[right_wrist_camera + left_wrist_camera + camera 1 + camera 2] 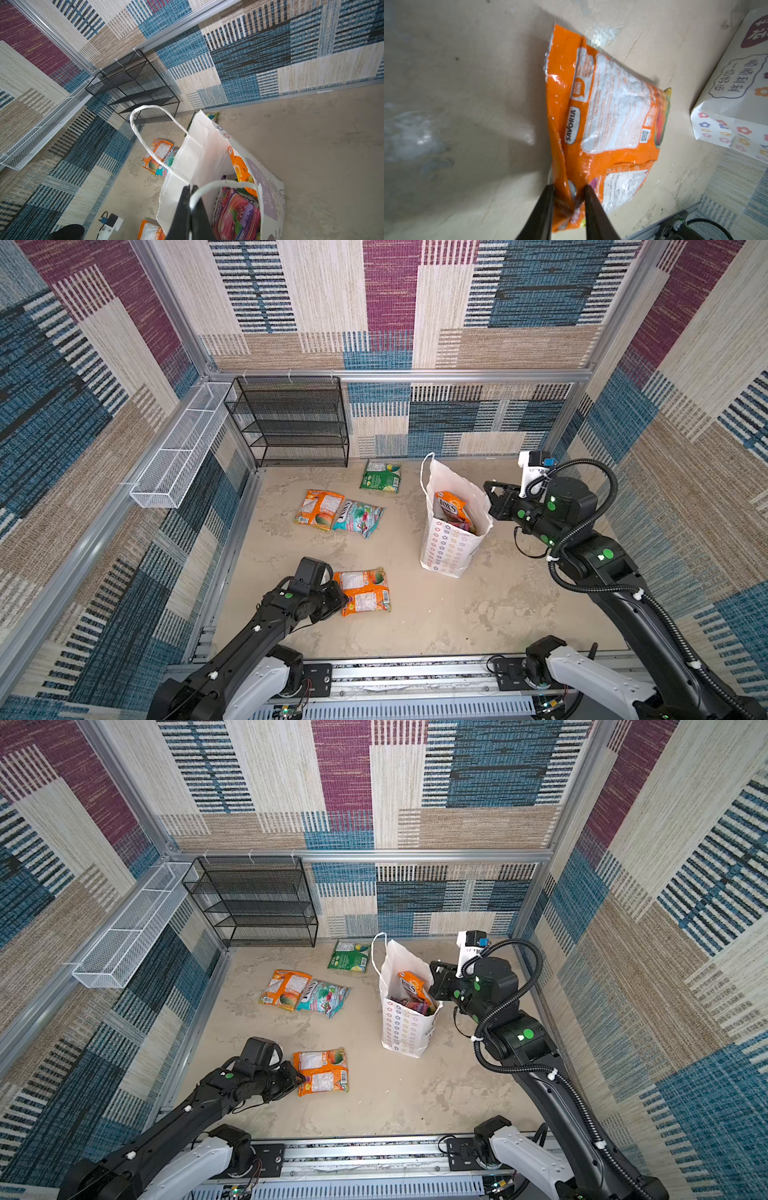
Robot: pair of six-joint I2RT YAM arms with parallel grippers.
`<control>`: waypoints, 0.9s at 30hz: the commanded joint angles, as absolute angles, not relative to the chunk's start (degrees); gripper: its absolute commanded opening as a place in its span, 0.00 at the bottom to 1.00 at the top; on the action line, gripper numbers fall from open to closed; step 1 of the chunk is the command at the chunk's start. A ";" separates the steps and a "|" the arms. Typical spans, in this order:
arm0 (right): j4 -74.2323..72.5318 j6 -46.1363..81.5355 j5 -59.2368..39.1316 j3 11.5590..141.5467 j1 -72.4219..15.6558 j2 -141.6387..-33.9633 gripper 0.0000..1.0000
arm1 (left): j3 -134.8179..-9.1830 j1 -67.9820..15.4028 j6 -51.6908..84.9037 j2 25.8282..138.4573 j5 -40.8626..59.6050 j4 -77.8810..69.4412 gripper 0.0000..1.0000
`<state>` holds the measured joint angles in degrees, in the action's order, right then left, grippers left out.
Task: Place the snacks into the paper bag
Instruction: 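Lift the orange Fruits packet off the table with the left gripper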
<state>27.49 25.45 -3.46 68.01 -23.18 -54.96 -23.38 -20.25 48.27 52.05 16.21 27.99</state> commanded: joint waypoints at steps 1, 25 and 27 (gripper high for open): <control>26.88 25.47 -4.47 69.19 -23.24 -55.11 0.00 | -24.08 -20.19 49.24 50.43 16.12 29.33 0.20; 27.62 26.43 -5.72 69.59 -23.22 -55.11 0.00 | -27.03 -20.20 48.01 60.27 14.06 26.11 0.62; 27.60 26.45 -5.95 69.39 -23.25 -55.21 0.00 | -27.24 -20.21 47.69 61.95 14.15 25.24 0.60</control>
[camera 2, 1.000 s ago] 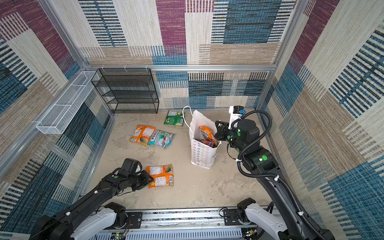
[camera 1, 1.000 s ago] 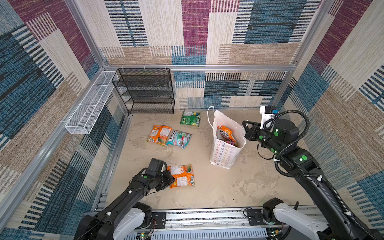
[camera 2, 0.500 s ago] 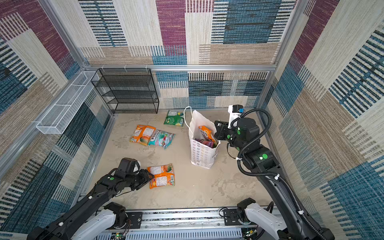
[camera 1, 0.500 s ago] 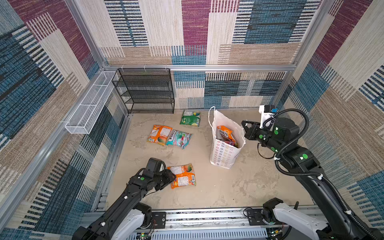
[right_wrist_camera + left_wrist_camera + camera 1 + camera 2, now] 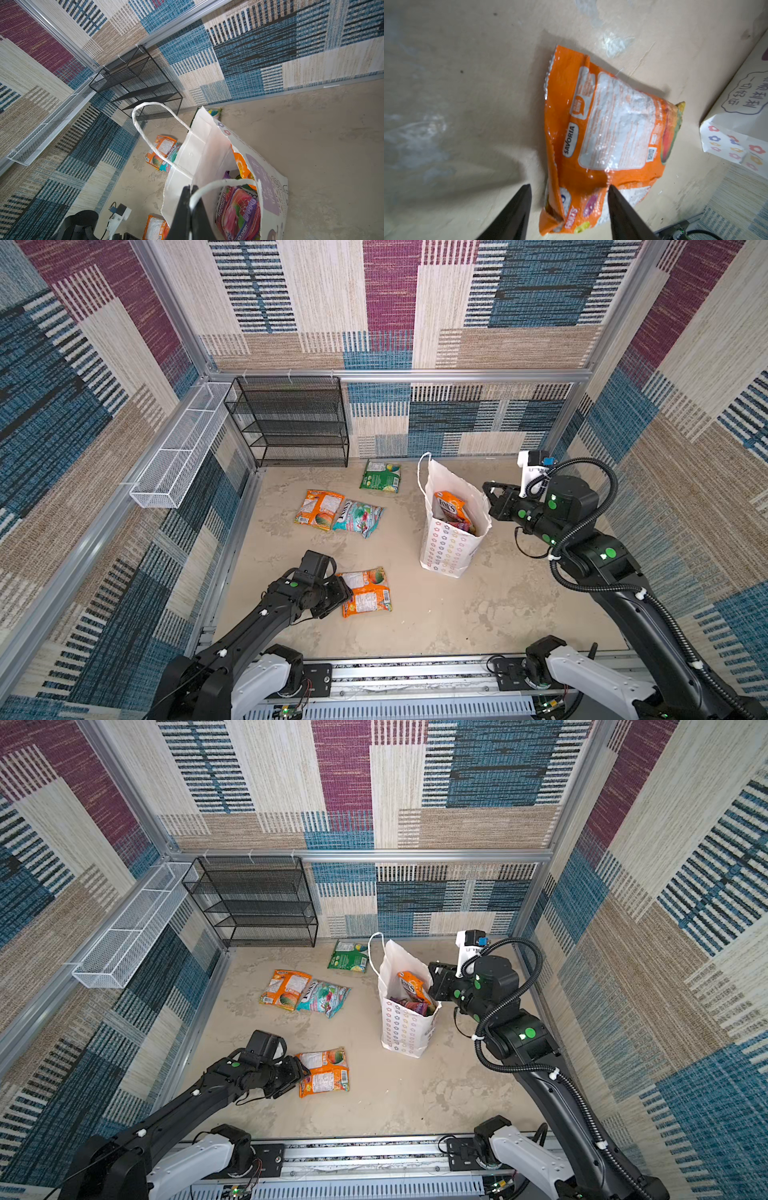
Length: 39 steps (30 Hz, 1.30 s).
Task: Place the snacks into the paper bag
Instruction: 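Lift the orange Fruits packet off the table with the left gripper, then carry the orange packet over the bag opening with the left gripper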
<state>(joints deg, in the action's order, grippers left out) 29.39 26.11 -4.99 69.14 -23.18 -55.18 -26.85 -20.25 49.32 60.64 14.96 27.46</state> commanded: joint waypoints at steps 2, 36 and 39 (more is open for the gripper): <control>27.61 26.67 -6.26 69.25 -23.20 -55.22 0.00 | -27.16 -20.19 47.58 63.34 14.53 23.97 0.56; 29.44 24.54 -6.35 72.16 -23.28 -54.59 0.00 | -39.38 -20.21 49.67 47.44 25.06 32.44 0.00; 29.29 24.27 -7.14 72.01 -23.29 -54.95 0.00 | -44.54 -20.17 48.92 45.83 25.37 35.04 0.00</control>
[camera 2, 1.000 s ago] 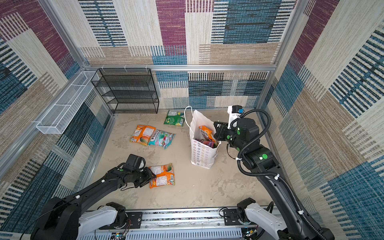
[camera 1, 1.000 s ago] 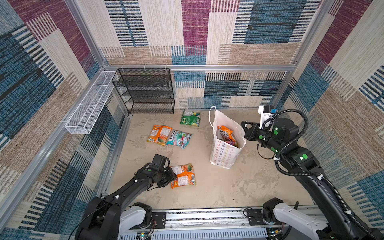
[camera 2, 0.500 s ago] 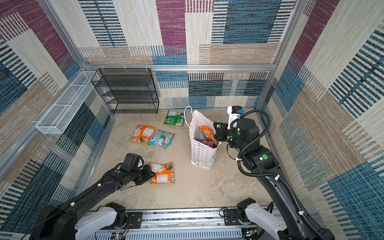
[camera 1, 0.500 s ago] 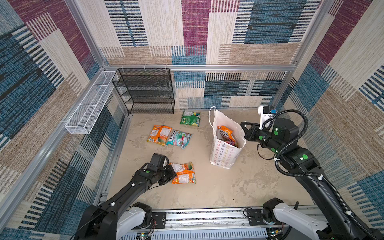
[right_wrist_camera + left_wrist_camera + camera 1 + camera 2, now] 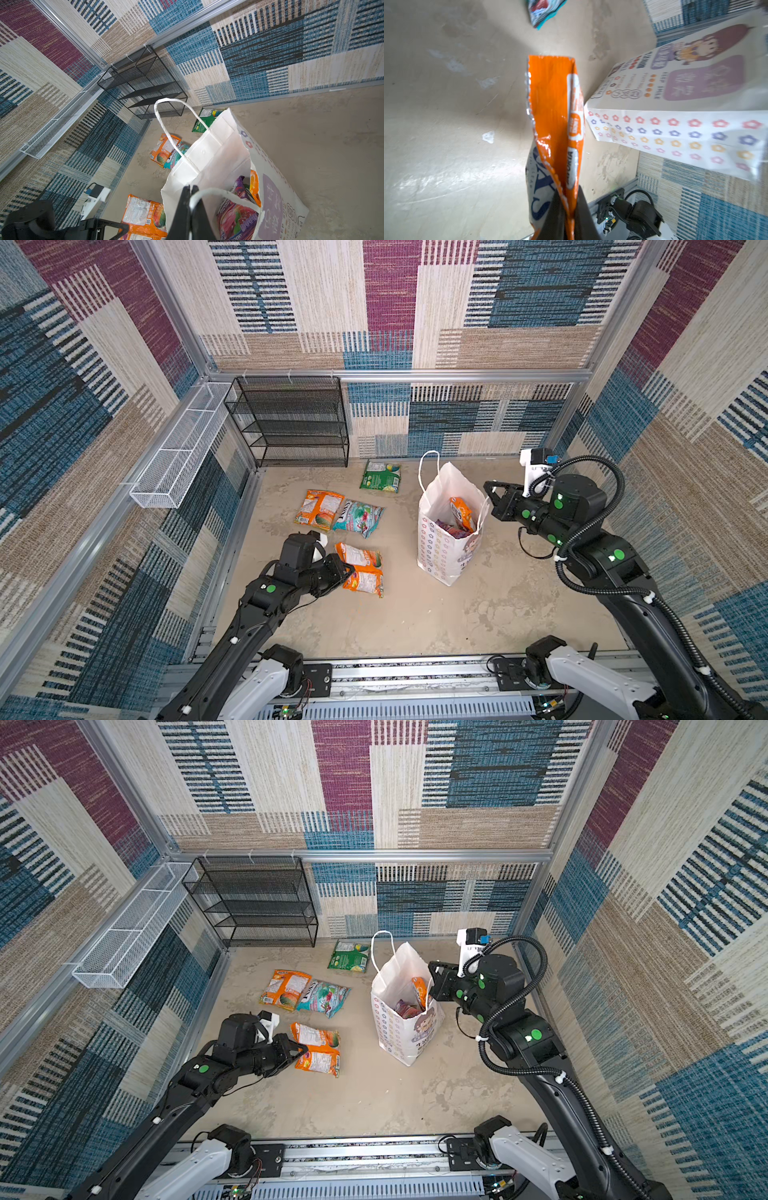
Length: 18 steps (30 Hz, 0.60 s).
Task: Place the snacks into the paper bag
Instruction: 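Carry the orange packet over the bag opening with the left gripper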
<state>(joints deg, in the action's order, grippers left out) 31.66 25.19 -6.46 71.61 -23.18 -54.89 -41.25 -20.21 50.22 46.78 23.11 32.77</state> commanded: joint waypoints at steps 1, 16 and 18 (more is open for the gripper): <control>29.12 24.35 -7.23 71.68 -23.22 -54.86 0.00 | -46.51 -20.16 48.42 45.72 25.76 35.68 0.00; 27.99 26.87 -4.24 65.05 -23.27 -48.80 0.00 | -83.58 -30.08 39.74 63.19 25.31 40.77 0.00; 28.10 27.03 -4.20 64.86 -23.26 -48.52 0.00 | -88.07 -32.69 38.74 66.62 24.23 40.96 0.00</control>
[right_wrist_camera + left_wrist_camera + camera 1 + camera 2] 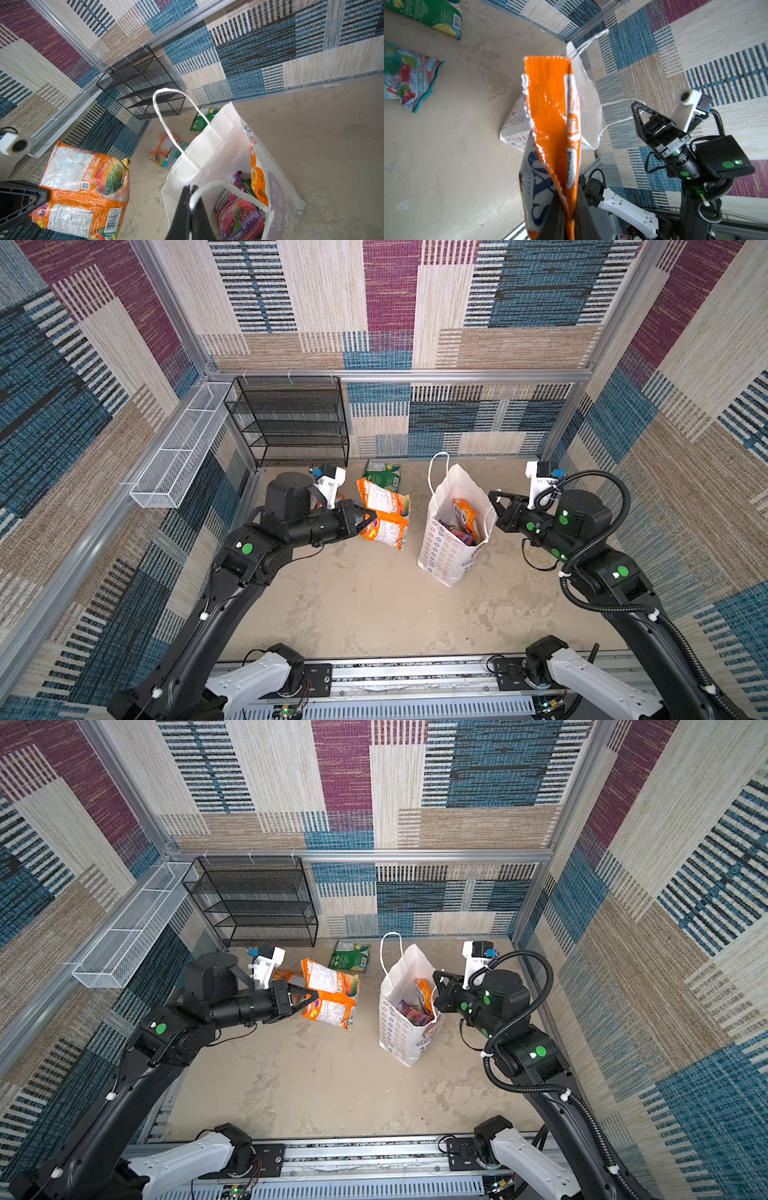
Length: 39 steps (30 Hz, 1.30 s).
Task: Place the snacks into the paper bag
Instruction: 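Carry the orange packet over the bag opening with the left gripper, then lower the orange packet into the bag and open the left gripper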
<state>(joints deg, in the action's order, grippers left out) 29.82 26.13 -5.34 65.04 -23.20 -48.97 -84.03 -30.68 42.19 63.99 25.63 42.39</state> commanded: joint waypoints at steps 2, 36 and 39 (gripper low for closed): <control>28.21 27.00 -4.07 64.78 -23.26 -48.29 0.00 | -92.41 -35.06 37.99 69.83 22.81 41.28 0.00; 29.80 26.68 -5.30 65.48 -23.23 -48.85 0.00 | -133.41 -54.58 21.28 113.24 4.72 60.69 0.00; 29.71 26.81 -5.41 65.57 -23.26 -48.82 0.00 | -134.58 -54.71 22.04 114.77 6.68 60.85 0.00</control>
